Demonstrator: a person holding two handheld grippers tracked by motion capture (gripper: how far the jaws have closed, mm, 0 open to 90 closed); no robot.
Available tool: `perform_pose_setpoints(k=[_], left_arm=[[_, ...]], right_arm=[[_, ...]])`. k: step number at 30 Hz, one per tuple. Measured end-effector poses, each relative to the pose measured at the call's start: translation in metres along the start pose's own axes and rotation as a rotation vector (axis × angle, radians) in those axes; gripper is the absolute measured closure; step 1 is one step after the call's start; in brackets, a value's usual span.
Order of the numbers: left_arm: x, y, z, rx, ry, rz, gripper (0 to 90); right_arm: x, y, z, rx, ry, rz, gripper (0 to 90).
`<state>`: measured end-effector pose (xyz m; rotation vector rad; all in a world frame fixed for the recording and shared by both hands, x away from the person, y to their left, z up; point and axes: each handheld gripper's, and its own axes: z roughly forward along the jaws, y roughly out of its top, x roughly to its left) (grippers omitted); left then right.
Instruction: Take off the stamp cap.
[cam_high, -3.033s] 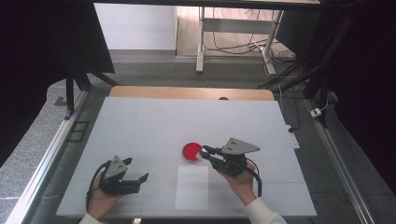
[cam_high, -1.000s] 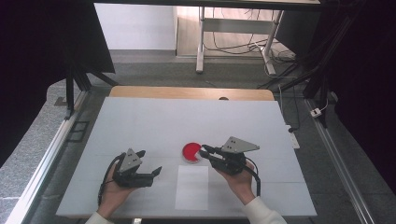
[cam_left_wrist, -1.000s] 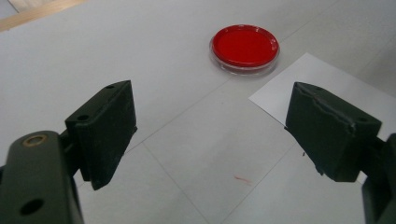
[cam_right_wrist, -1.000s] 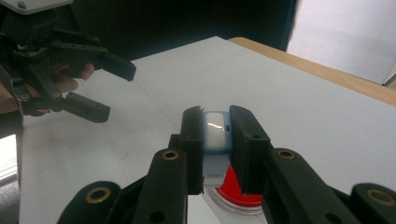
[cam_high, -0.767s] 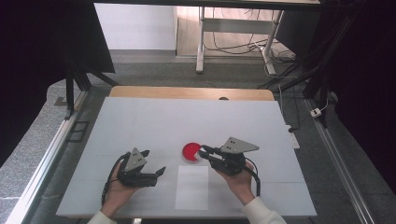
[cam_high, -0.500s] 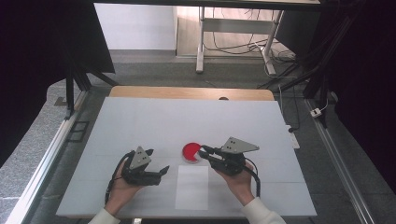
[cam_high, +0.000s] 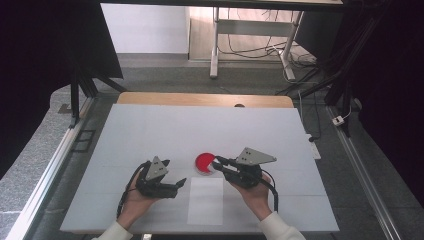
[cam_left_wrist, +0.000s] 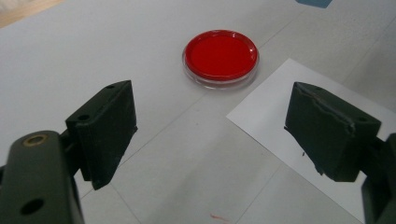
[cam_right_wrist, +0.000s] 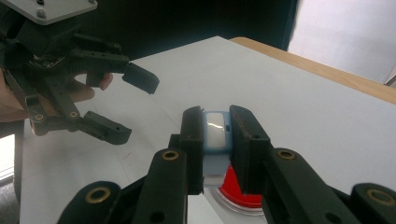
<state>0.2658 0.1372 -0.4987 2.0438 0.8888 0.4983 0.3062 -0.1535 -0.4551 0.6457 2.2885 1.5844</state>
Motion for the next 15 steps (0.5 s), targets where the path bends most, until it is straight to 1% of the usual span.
perform_pose_setpoints(k=[6,12,15], left_arm=[[-0.003,0.003,0.005,0.008,-0.005,0.003,16.6],[-0.006,0.005,0.009,0.013,-0.009,0.011,16.8],[-0.008,0.007,0.012,0.016,-0.019,0.015,16.9]], right_arm=[[0.000,0.000,0.001,-0.002,0.009,0.012,74.9],[-0.001,-0.001,0.001,-0.002,0.007,0.018,74.9],[0.000,-0.001,0.001,0.002,0.006,0.016,74.9]])
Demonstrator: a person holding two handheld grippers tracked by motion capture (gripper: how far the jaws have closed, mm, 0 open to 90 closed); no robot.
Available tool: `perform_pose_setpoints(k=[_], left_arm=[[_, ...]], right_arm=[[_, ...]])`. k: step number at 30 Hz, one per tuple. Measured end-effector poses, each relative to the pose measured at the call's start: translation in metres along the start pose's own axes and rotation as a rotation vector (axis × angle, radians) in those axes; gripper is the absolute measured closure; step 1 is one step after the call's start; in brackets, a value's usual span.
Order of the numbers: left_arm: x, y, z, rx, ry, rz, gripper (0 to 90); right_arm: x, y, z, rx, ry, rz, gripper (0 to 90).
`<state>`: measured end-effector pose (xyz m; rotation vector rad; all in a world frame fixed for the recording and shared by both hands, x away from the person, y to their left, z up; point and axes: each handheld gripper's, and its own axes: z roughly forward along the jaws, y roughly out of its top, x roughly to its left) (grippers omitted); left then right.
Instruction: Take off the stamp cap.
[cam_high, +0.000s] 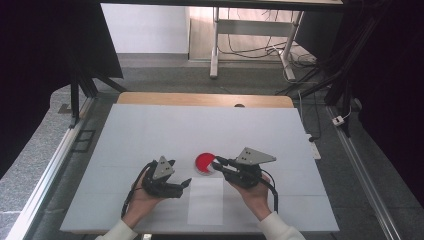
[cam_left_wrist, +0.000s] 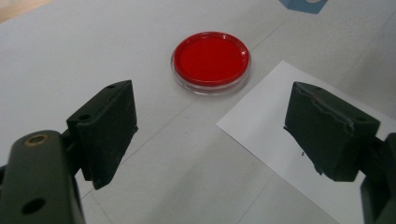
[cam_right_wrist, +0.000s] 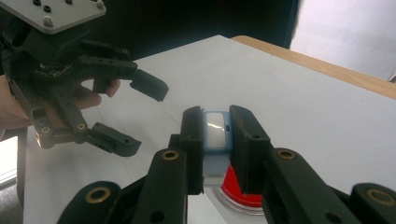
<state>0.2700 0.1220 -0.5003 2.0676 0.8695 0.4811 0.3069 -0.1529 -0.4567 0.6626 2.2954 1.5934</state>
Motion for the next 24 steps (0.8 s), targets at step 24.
perform_pose_setpoints(k=[24], left_arm=[[-0.014,0.012,0.016,0.008,-0.039,0.032,17.0]], right_arm=[[0.001,-0.001,0.001,-0.003,0.003,0.005,74.9]])
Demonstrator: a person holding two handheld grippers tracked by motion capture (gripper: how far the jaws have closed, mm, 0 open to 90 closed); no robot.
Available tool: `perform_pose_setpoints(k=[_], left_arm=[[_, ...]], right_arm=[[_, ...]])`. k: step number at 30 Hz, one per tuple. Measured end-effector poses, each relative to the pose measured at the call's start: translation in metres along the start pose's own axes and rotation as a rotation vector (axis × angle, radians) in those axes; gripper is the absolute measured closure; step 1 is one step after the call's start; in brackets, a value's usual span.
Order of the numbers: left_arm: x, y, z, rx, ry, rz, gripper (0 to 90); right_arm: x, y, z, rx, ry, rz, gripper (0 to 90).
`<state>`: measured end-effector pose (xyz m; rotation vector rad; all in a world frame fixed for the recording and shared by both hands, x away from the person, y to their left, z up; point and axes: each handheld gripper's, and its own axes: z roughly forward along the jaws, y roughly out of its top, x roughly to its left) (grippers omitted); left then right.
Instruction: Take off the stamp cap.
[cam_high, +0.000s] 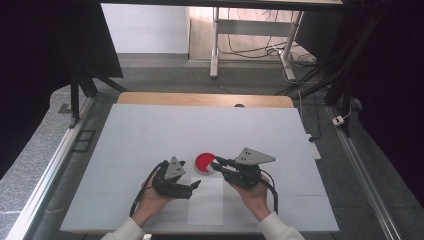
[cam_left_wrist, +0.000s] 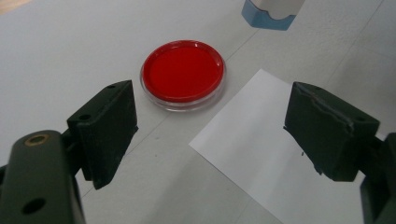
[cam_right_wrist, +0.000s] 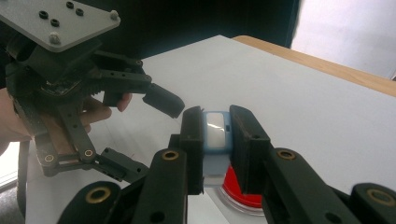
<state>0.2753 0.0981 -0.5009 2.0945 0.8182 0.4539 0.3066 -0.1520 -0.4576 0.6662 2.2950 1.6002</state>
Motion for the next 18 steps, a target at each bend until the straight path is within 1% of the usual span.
perform_pose_setpoints(k=[8,18], left_arm=[[-0.002,0.003,0.003,0.001,-0.005,0.003,17.0],[-0.008,0.009,0.013,0.006,-0.020,0.012,17.0]], right_arm=[[0.000,-0.001,0.001,0.000,0.000,-0.001,74.9],[0.001,-0.002,0.002,0.007,-0.001,-0.001,75.0]])
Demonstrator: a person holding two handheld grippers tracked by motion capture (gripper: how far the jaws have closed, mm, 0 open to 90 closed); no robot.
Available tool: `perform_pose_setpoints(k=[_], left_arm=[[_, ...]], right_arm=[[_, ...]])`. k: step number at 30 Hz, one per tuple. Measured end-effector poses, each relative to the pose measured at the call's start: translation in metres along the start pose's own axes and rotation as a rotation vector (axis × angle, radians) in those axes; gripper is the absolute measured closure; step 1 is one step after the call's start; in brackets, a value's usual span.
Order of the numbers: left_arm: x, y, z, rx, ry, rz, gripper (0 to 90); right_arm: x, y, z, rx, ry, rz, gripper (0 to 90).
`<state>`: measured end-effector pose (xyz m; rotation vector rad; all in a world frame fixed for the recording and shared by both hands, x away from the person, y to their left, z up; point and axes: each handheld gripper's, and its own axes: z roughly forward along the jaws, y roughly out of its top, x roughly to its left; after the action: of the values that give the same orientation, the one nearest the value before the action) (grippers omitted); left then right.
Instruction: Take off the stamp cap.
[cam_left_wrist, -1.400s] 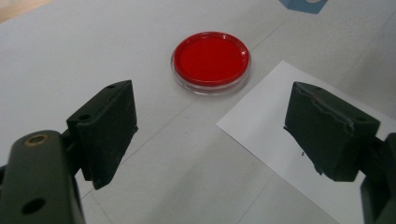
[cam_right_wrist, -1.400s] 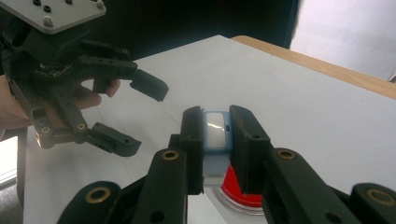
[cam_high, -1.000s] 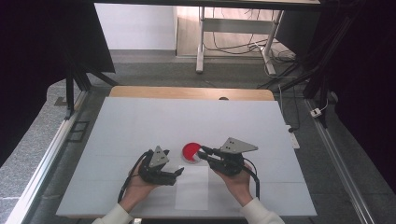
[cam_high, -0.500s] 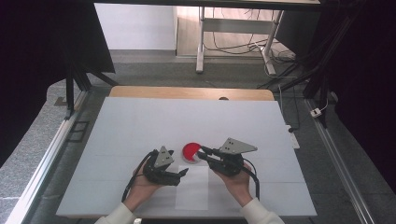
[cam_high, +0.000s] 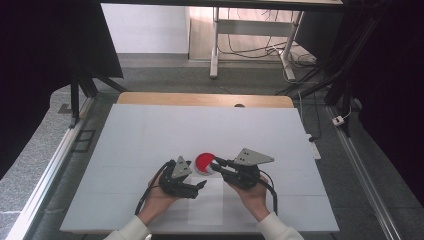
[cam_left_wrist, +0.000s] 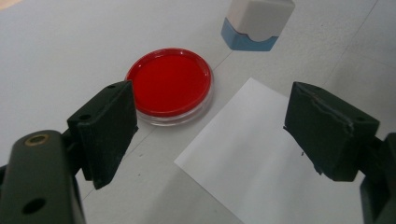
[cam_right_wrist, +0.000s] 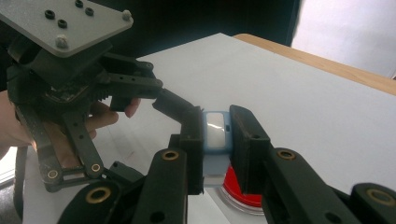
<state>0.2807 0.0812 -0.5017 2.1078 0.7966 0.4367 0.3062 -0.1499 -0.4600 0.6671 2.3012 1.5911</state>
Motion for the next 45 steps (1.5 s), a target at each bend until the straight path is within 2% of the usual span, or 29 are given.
perform_pose_setpoints(k=[16,26,32,40,45], left_arm=[[-0.006,0.011,0.010,-0.004,-0.004,0.009,17.8],[-0.010,0.020,0.016,-0.006,-0.011,-0.002,19.3],[-0.010,0.020,0.019,-0.006,-0.001,-0.004,19.7],[-0.013,0.019,0.020,-0.027,0.012,0.025,25.1],[-0.013,0.018,0.020,-0.035,0.013,0.026,27.8]], right_arm=[[-0.001,-0.001,0.000,0.001,-0.006,-0.003,74.9],[-0.002,-0.001,-0.002,-0.006,-0.010,0.002,74.9],[-0.002,-0.001,-0.002,-0.006,-0.009,0.001,74.9],[-0.001,-0.003,0.000,-0.009,-0.001,0.033,74.9],[-0.002,-0.004,0.000,-0.013,-0.002,0.045,74.9]])
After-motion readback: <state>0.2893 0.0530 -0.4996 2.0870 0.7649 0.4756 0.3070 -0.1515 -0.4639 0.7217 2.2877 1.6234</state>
